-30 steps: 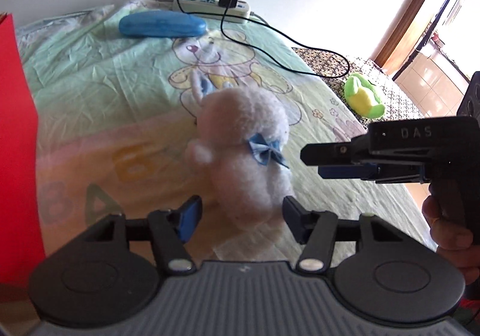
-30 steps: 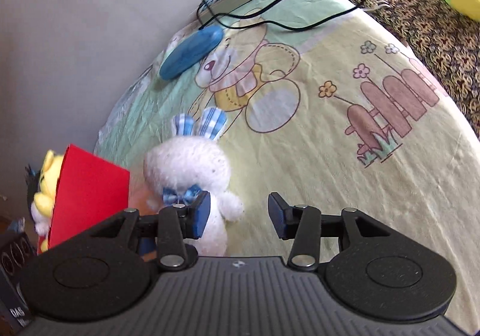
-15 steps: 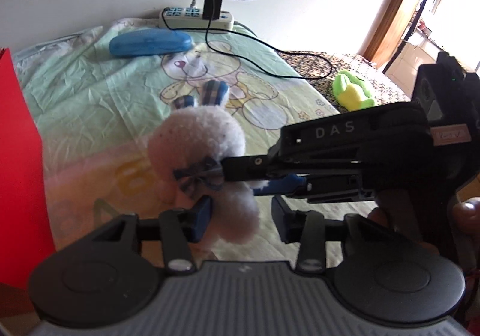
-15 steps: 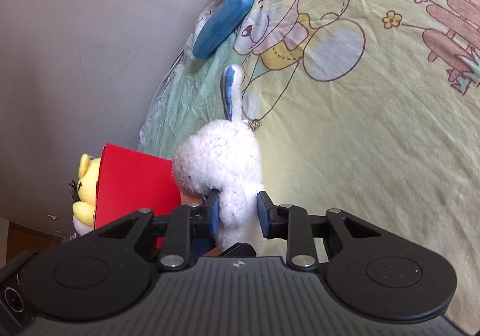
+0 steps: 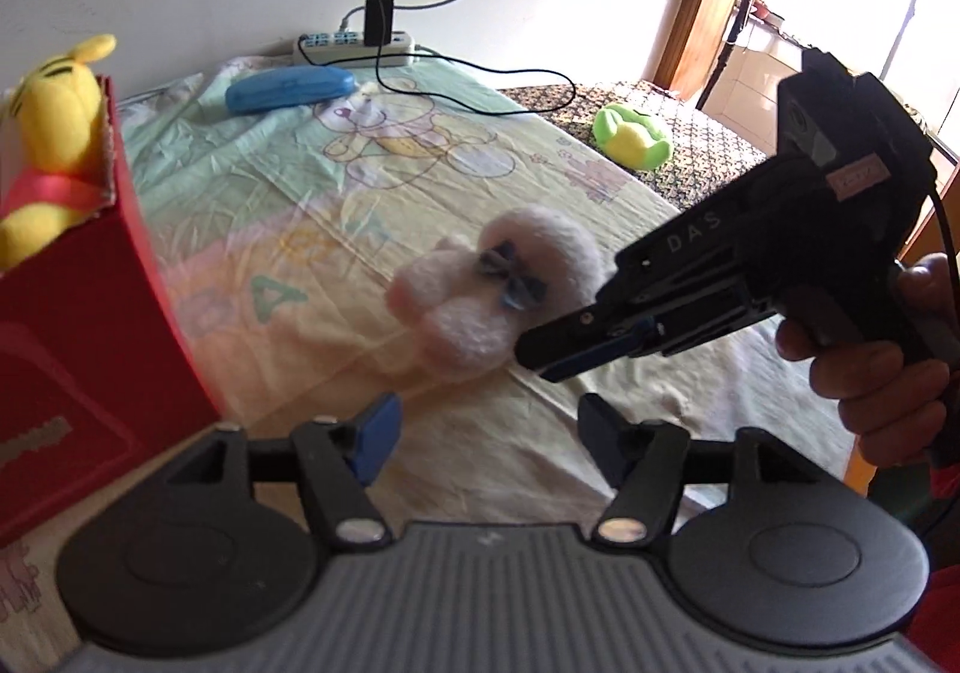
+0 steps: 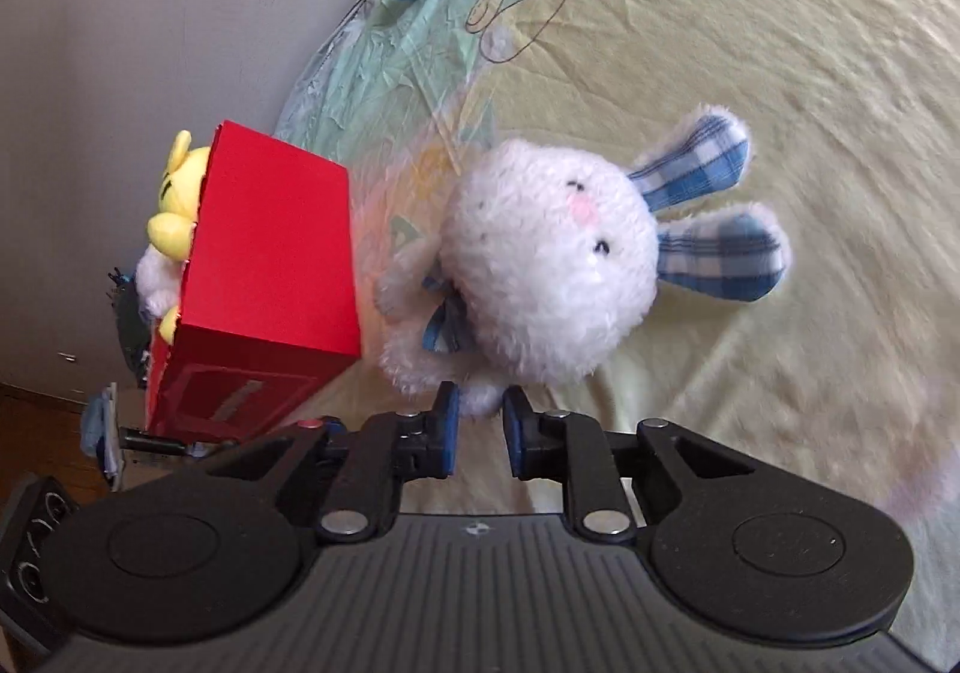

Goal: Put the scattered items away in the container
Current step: 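Close the right gripper on the bunny while the left gripper grasps it too, then lift the bunny with both grippers and carry it over the container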

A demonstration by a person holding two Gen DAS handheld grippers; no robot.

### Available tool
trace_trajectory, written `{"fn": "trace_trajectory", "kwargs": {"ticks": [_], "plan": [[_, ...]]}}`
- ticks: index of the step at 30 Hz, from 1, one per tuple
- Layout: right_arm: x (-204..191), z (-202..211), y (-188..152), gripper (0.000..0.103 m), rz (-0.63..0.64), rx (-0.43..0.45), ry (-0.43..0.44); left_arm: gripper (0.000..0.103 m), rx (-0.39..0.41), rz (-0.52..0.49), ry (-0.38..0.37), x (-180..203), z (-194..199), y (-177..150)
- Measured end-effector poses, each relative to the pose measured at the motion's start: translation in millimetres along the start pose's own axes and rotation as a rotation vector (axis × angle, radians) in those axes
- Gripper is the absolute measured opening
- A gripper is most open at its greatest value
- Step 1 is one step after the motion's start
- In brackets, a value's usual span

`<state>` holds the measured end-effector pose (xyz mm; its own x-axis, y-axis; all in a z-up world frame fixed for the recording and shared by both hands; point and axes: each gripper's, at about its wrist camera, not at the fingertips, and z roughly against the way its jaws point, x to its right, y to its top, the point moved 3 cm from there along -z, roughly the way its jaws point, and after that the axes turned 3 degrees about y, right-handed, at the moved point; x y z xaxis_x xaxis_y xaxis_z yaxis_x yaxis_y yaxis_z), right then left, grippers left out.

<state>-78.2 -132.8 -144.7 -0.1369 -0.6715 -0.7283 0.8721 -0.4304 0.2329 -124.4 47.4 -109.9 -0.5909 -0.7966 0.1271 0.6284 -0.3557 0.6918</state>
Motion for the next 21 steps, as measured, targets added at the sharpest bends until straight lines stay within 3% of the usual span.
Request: {"fn": "trace_trajectory", "kwargs": {"ticks": [2, 4, 8, 12, 16, 18, 21], "plan": [[6.3, 5.2, -0.2, 0.032, -0.016, 0.034, -0.057, 0.075, 0.017, 0.024, 0.018, -6.6, -2.5, 8.0], [14.3, 8.4, 3.9, 0.046, -0.081, 0.070, -0.062, 0.075, 0.039, 0.048, 0.003, -10.9, -8.9, 22.3], [21.4, 18.1, 3.7, 0.046, -0.153, 0.114, -0.018, 0.075, 0.024, 0.135, -0.079, -17.8, -40.1, 47.1], [21.4, 20.4, 6.1, 0.046, -0.185, 0.162, -0.006, 0.067, -0.058, 0.199, -0.111, -17.7, -75.1, 47.6], [32.7, 25.3, 10.8, 0.048, -0.253, 0.196, 0.023, 0.064, -0.070, 0.255, -0.135, -11.9, -72.2, 38.4], [37.7, 26.3, 13.2, 0.049, -0.266, 0.194, 0.047, 0.064, -0.115, 0.302, -0.213, -7.7, -70.7, 23.6], [40.3, 16.1, 15.9, 0.054, -0.265, 0.158, 0.058, 0.063, -0.127, 0.273, -0.191, 2.6, -62.6, 6.7]]}}
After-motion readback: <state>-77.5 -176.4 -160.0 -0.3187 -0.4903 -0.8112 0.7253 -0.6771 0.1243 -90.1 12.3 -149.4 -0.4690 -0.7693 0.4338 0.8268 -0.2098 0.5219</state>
